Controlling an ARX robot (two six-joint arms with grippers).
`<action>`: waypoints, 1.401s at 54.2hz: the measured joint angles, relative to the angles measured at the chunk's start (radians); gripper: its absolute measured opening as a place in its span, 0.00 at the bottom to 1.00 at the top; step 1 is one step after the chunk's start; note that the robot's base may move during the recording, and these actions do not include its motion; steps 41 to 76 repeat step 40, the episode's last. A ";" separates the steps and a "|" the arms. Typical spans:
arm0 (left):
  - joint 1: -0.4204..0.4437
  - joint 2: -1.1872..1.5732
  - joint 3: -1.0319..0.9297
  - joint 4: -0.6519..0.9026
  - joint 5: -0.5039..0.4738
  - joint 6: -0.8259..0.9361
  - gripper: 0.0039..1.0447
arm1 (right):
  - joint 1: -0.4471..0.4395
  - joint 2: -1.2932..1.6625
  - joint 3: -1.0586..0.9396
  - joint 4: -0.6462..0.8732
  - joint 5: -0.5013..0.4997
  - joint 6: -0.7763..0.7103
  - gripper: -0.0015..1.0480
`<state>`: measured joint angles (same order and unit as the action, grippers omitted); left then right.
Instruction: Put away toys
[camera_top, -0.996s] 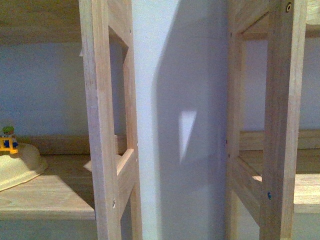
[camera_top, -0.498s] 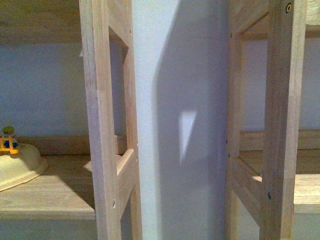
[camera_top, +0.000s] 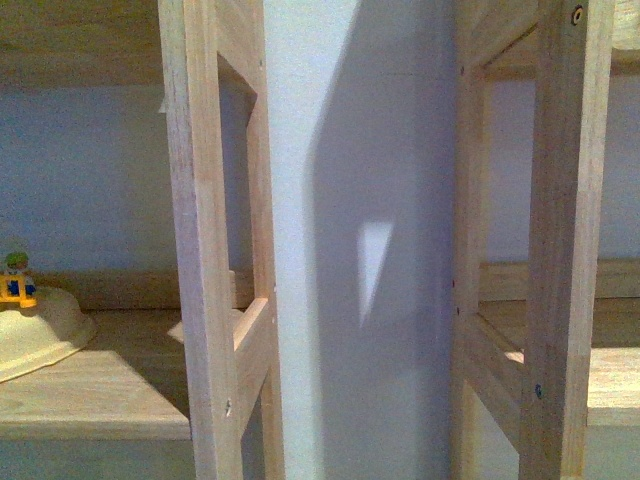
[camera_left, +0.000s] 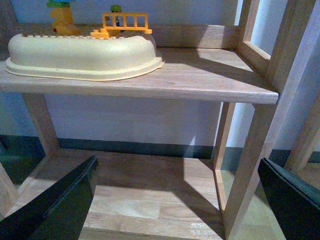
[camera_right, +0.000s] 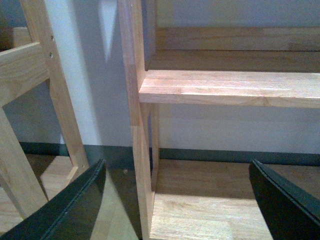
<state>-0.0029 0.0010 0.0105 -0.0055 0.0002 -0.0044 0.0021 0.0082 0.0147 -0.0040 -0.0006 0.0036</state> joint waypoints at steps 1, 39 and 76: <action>0.000 0.000 0.000 0.000 0.000 0.000 0.94 | 0.000 0.000 0.000 0.000 0.000 0.000 0.95; 0.000 0.000 0.000 0.000 0.000 0.000 0.94 | 0.000 0.000 0.000 0.000 0.000 0.000 0.94; 0.000 0.000 0.000 0.000 0.000 0.000 0.94 | 0.000 0.000 0.000 0.000 0.000 0.000 0.94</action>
